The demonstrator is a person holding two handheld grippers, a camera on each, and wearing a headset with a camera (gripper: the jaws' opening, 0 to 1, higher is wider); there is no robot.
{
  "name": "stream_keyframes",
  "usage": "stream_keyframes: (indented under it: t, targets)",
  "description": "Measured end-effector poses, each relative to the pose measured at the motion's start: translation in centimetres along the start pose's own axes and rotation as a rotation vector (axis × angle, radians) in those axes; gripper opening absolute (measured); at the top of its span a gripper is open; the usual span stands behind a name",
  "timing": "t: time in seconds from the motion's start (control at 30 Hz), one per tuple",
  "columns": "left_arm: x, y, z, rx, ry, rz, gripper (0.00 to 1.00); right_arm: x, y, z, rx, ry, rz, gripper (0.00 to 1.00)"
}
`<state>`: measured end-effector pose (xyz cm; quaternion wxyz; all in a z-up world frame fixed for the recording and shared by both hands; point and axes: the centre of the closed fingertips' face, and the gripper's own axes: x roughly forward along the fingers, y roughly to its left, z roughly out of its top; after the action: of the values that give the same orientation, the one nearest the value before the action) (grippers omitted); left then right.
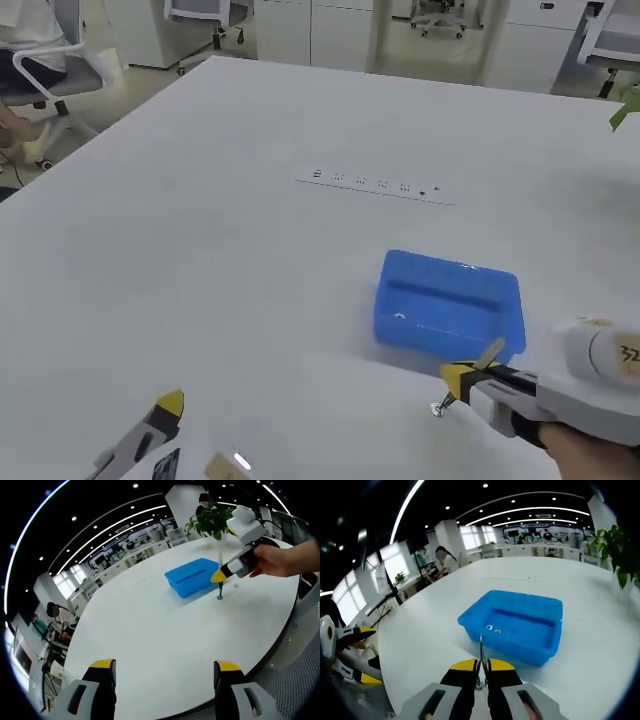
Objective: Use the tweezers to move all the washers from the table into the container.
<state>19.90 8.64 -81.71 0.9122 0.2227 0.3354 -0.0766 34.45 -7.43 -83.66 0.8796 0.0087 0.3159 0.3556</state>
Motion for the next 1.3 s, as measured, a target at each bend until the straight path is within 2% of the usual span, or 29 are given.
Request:
stream_keyframes:
  t: [0.2,0.3,0.37,0.63,0.8,0.9,1.13,1.2,1.3]
  targets:
    - [0.1,-0.3,-0.1,0.006,0.010,-0.009,0.82,0.1,0.3,-0.1,-0.005,-0.001,0.000,0.05]
    - [0.1,-0.3,-0.2,0.006,0.017,-0.009,0.82,-0.1,0.1,-0.2,-0.039,-0.005,-0.025,0.03]
    - [0.1,-0.3,-0.2,0.007,0.015,-0.010,0.82,-0.2,0.0,-0.3,-0.031,-0.007,-0.027,0.03]
    - [0.1,-0.4,-0.1,0.004,0.012,-0.017,0.82,-0.3,0.1,-0.4,-0.042,0.014,-0.030,0.02]
    - [0.0,-0.4,-0.2,-0.004,0.012,-0.019,0.82,-0.9,0.9,0.3,-0.058,0.009,-0.007,0.01]
    - [0.0,-0.4,-0.1,-0.005,0.009,-0.020,0.82,-1.1,0.9,1.0,-0.104,-0.004,-0.012,0.00]
    - [0.0,-0.4,-0.2,-0.003,0.014,-0.017,0.82,-0.7,0.8,0.1,-0.084,0.016,0.006,0.03]
    - [0.1,-0.5,-0.2,0.000,0.018,-0.025,0.82,-0.6,1.0,0.0,-0.057,0.012,0.011,0.04]
    - [0.1,-0.8,-0.2,0.006,0.019,-0.038,0.85,-0.4,1.1,0.0,-0.057,0.007,0.015,0.04]
